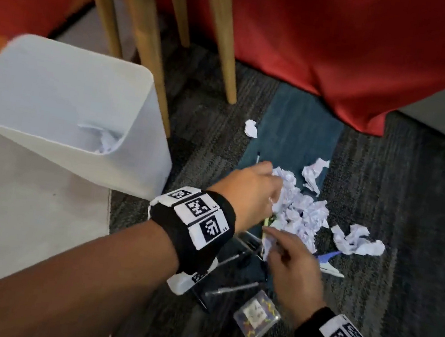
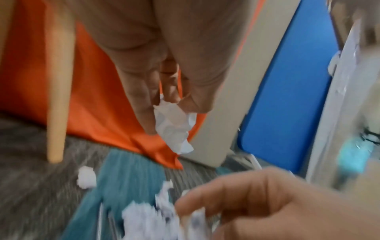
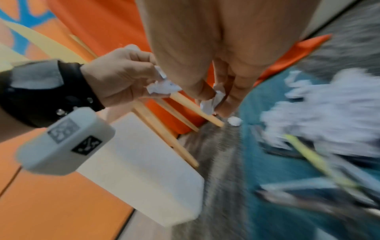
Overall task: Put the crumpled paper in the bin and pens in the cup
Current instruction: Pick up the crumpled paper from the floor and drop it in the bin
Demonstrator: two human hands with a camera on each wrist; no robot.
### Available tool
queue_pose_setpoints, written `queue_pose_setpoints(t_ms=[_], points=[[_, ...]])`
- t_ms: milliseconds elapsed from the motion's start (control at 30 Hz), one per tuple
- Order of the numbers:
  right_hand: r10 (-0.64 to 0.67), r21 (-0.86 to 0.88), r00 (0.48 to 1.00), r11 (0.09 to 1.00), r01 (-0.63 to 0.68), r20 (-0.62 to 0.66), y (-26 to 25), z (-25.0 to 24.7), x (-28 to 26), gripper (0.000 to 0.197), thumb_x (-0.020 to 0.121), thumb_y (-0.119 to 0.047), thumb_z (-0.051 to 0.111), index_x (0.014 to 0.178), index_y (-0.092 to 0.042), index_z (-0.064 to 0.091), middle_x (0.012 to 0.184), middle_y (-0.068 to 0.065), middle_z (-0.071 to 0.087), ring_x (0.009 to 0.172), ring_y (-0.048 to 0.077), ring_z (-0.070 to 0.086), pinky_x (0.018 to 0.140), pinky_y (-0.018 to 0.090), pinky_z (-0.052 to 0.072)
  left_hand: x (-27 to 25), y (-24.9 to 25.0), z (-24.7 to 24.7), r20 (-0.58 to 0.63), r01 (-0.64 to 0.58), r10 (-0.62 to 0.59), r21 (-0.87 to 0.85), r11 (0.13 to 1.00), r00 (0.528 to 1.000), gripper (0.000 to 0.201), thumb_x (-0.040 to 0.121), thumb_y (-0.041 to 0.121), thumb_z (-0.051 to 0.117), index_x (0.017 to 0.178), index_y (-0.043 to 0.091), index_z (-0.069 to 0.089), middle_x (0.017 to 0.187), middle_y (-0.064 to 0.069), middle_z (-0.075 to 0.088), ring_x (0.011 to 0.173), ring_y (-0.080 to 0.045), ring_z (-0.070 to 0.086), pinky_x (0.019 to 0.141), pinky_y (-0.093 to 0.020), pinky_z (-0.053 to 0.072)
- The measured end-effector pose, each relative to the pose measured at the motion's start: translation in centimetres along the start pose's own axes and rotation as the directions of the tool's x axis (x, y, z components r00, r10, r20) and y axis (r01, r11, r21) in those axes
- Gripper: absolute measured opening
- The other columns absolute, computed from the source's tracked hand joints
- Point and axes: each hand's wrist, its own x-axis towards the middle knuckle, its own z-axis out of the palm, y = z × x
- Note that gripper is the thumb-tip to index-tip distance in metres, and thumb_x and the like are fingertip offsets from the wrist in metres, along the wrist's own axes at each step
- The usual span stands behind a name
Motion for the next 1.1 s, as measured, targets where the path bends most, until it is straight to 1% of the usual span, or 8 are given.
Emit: queue_pose_setpoints(t_ms=[100, 233, 367, 500, 600, 733, 933, 1100], points=[[-0.159, 0.101, 0.985, 0.981, 0.164, -0.061, -5.0, 0.8, 3.2, 0.036, 0.089, 0.0, 0.059, 0.107, -0.029, 0.07, 0.101, -0.008, 0.065, 0.077, 0.001, 0.058, 0.07, 0.012, 0.044, -1.2, 0.0, -6.3, -0.253, 0.003, -0.002, 0.003, 1.0, 0.967, 0.014, 0.082, 0.009, 0.06, 0.092, 0.012, 0.068, 0.085, 0.005, 0.041, 0.082, -0.023, 0.054, 0.078, -0.032, 0.043], [-0.3, 0.263, 0.953, 0.917, 0.301, -0.047, -12.5, 2.6, 6.3, 0.035, 0.086, 0.001, 0.059, 0.091, -0.032, 0.068, 0.082, -0.016, 0.059, 0.065, 0.005, 0.051, 0.067, 0.02, 0.041, -3.5, -2.4, -13.7, -0.546, 0.092, -0.09, -0.023, 0.996, 0.833, 0.014, 0.078, 0.008, 0.062, 0.087, 0.016, 0.07, 0.079, 0.007, 0.045, 0.072, -0.011, 0.05, 0.067, -0.018, 0.037], [-0.418, 0.248, 0.906, 0.886, 0.391, 0.068, -17.7, 3.5, 7.4, 0.03, 0.087, -0.007, 0.062, 0.101, -0.034, 0.062, 0.065, -0.024, 0.049, 0.061, 0.006, 0.045, 0.061, 0.01, 0.036, -6.5, -7.7, -16.9, -0.689, 0.31, -0.21, 0.023, 0.95, 0.694, 0.021, 0.081, 0.013, 0.064, 0.099, 0.023, 0.066, 0.102, -0.001, 0.047, 0.082, -0.012, 0.05, 0.076, -0.019, 0.041], [-0.497, 0.27, 0.868, 0.836, 0.478, 0.004, -20.9, 4.4, 8.9, 0.025, 0.08, -0.004, 0.069, 0.09, -0.027, 0.069, 0.071, -0.022, 0.054, 0.058, 0.002, 0.049, 0.062, 0.009, 0.036, -9.4, -12.1, -18.1, -0.699, 0.48, -0.327, 0.028, 0.877, 0.636, 0.034, 0.082, 0.022, 0.065, 0.117, 0.026, 0.064, 0.127, -0.002, 0.053, 0.095, -0.016, 0.058, 0.08, -0.022, 0.043], [-0.54, 0.296, 0.841, 0.798, 0.524, -0.033, -22.5, 5.5, 10.1, 0.026, 0.079, -0.001, 0.069, 0.089, -0.024, 0.071, 0.093, -0.011, 0.057, 0.065, 0.002, 0.057, 0.067, 0.015, 0.044, -10.3, -13.4, -18.5, -0.709, 0.521, -0.35, 0.029, 0.853, 0.613, 0.034, 0.082, 0.019, 0.064, 0.115, 0.026, 0.066, 0.129, -0.002, 0.052, 0.1, -0.019, 0.059, 0.081, -0.025, 0.042], [-0.553, 0.301, 0.833, 0.793, 0.531, -0.012, -24.2, 6.2, 11.3, 0.023, 0.079, 0.0, 0.066, 0.088, -0.02, 0.071, 0.101, 0.002, 0.057, 0.081, 0.012, 0.065, 0.072, 0.017, 0.051, -10.5, -14.0, -17.2, -0.645, 0.586, -0.443, 0.008, 0.811, 0.622, 0.029, 0.08, 0.012, 0.067, 0.106, 0.024, 0.07, 0.121, -0.007, 0.052, 0.093, -0.024, 0.057, 0.077, -0.024, 0.038], [-0.617, 0.128, 0.787, 0.782, 0.61, 0.018, -25.7, 6.5, 12.7, 0.02, 0.075, -0.007, 0.064, 0.089, -0.019, 0.072, 0.096, -0.002, 0.052, 0.079, 0.005, 0.052, 0.076, 0.02, 0.048, -11.2, -15.3, -14.7, -0.454, 0.636, -0.575, -0.023, 0.772, 0.681, 0.032, 0.077, 0.028, 0.077, 0.107, 0.027, 0.067, 0.111, 0.003, 0.056, 0.101, -0.02, 0.054, 0.079, -0.026, 0.038], [-0.622, 0.071, 0.78, 0.783, 0.618, 0.071, -26.1, 7.2, 13.4, 0.027, 0.074, -0.002, 0.065, 0.094, -0.018, 0.072, 0.102, 0.001, 0.053, 0.088, 0.009, 0.054, 0.084, 0.024, 0.051, -11.4, -15.1, -15.5, -0.505, 0.613, -0.554, -0.061, 0.788, 0.662, 0.022, 0.082, 0.034, 0.072, 0.103, 0.031, 0.065, 0.111, 0.007, 0.063, 0.093, -0.013, 0.055, 0.079, -0.026, 0.04]])
